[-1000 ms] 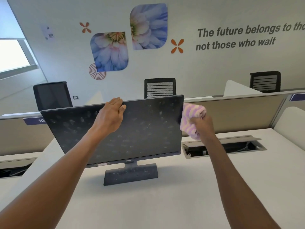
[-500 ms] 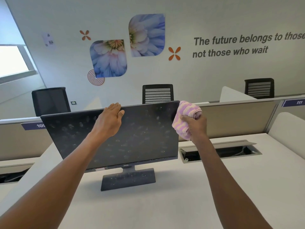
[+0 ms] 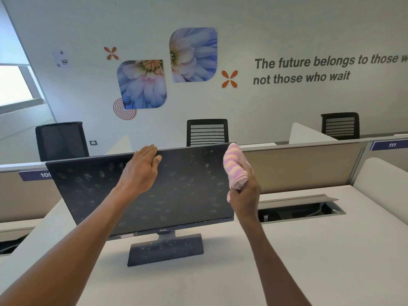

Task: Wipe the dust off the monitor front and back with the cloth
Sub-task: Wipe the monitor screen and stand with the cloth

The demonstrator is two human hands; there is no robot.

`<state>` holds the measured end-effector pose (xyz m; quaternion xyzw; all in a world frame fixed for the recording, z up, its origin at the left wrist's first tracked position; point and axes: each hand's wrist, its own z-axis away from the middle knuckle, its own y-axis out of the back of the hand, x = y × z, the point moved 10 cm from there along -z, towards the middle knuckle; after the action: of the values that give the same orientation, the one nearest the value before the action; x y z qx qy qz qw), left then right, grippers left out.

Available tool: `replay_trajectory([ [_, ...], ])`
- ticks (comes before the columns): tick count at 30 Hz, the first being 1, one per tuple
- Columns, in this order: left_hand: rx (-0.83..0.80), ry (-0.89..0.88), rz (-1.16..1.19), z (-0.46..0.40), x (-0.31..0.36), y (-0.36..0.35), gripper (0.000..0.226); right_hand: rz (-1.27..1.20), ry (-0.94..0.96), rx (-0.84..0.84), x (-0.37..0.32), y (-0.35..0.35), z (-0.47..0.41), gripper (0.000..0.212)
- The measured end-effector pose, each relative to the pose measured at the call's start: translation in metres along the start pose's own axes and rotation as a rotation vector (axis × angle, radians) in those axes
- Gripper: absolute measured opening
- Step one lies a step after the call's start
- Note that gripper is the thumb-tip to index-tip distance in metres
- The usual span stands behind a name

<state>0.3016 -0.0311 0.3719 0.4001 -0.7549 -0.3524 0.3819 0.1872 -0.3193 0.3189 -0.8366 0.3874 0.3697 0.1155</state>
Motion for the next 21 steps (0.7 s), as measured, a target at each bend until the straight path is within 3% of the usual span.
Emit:
replay_trajectory([
  [3,0.004,0.000,0.003,0.000,-0.001,0.001,0.051,0.139,0.104,-0.125,-0.001,-0.031,0.001,0.052],
  [6,0.003,0.008,0.018,0.000,-0.001,0.001,0.050,0.317,0.053,-0.223,0.021,-0.052,0.003,0.054],
  [12,0.011,0.002,0.032,0.000,0.000,0.003,0.049,0.380,0.084,-0.098,0.011,-0.037,-0.023,0.052],
  [17,0.019,0.001,0.043,0.000,0.000,0.002,0.049,0.423,0.177,-0.238,0.002,-0.063,-0.023,0.048],
  [21,0.018,-0.004,0.059,0.000,-0.001,0.000,0.049,0.472,0.128,-0.199,0.021,-0.046,-0.017,0.042],
])
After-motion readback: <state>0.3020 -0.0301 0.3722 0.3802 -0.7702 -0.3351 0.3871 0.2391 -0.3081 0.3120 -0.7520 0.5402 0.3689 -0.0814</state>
